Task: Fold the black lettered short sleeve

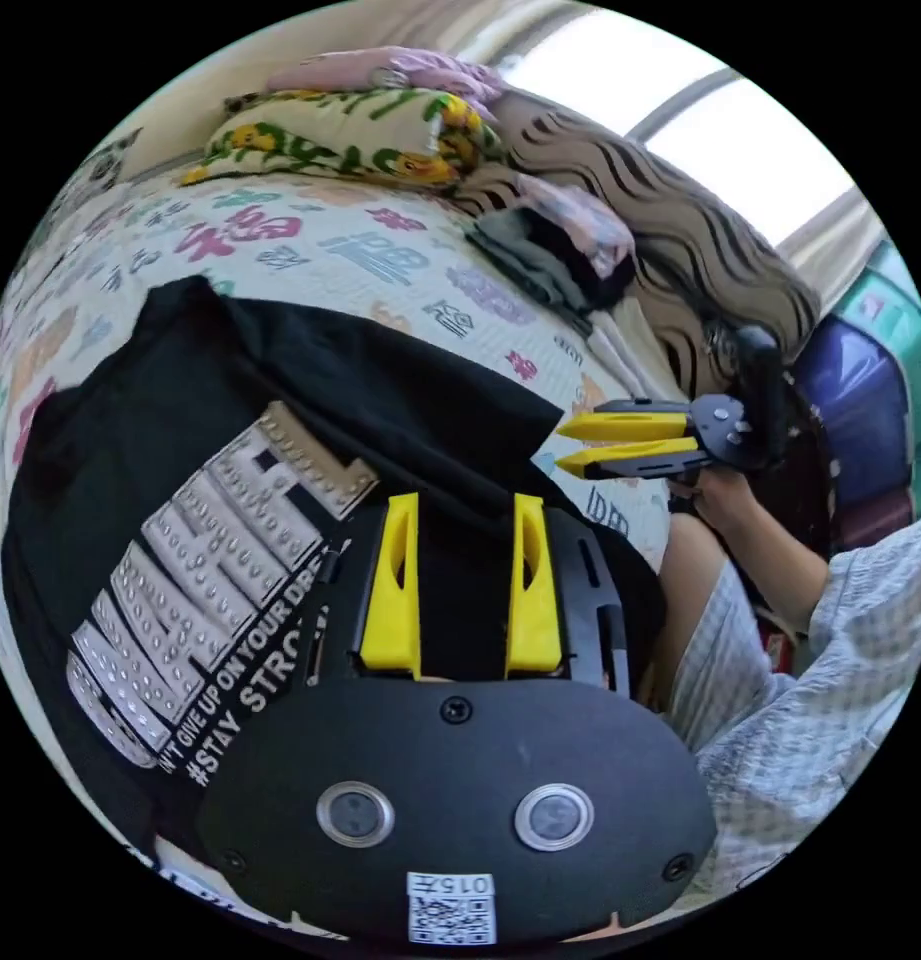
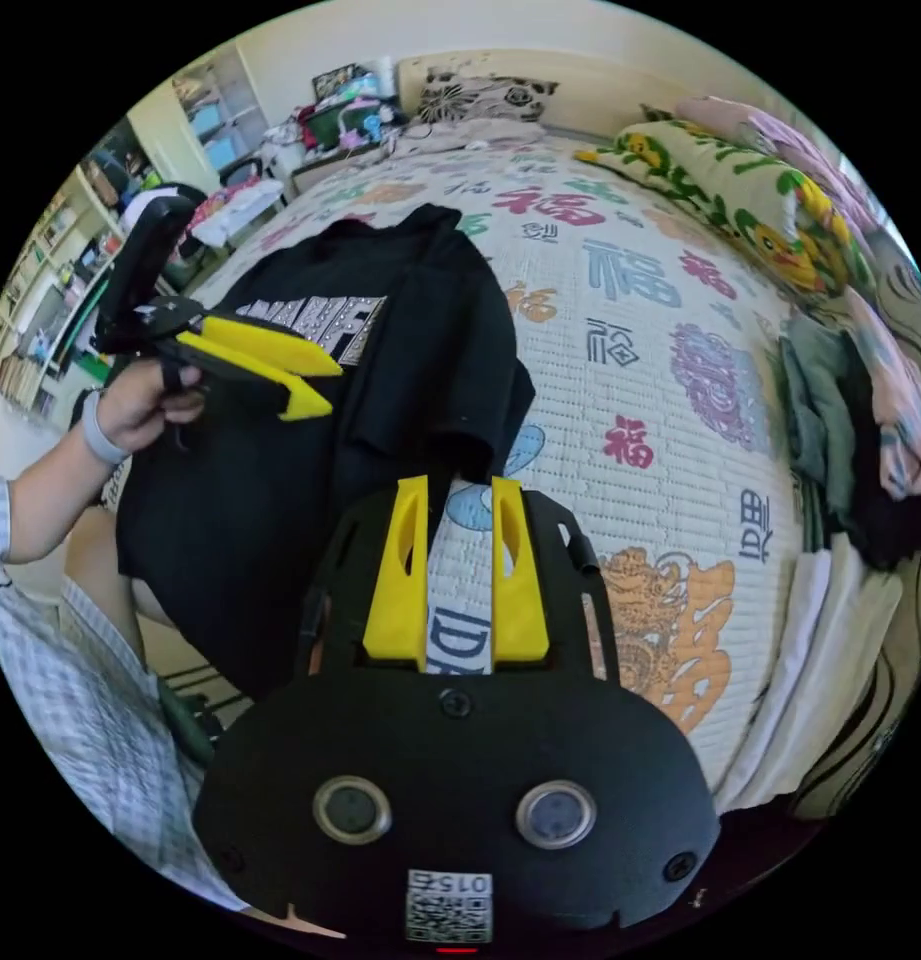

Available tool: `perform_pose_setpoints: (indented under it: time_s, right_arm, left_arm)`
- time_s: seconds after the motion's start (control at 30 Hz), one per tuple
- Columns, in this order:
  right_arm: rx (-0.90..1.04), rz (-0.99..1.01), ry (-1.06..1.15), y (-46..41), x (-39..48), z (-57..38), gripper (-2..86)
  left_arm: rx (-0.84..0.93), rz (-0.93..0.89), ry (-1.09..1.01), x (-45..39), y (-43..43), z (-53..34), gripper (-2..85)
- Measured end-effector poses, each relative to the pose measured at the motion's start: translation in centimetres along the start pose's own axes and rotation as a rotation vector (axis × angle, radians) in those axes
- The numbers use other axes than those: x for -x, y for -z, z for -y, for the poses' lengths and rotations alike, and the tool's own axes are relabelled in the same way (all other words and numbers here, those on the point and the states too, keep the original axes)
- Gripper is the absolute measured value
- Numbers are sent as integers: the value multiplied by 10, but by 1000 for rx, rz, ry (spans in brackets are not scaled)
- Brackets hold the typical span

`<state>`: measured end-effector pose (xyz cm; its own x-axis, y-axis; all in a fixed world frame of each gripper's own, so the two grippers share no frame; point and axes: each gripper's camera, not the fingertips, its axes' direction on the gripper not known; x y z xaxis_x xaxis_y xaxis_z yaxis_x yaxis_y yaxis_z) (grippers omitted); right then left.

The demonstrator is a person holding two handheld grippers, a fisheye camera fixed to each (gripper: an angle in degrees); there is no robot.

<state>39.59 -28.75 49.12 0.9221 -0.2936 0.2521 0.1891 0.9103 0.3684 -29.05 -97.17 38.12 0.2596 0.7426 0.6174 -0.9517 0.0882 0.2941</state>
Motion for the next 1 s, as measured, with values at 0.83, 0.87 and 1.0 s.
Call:
perform_pose_setpoints:
  time_s: [0.83, 0.87, 1.0]
  right_arm:
    - [-291, 274, -281, 76, -176, -52, 10]
    - [-284, 271, -307, 78, -192, -49, 10]
    - [-231, 308, -392, 65, -235, -45, 9]
  left_arm:
    - [-185, 215, -49, -16, -5, 127, -8]
    - [-201, 209, -62, -19, -15, 144, -7]
    - [-217, 215, -93, -22, -61, 188, 0]
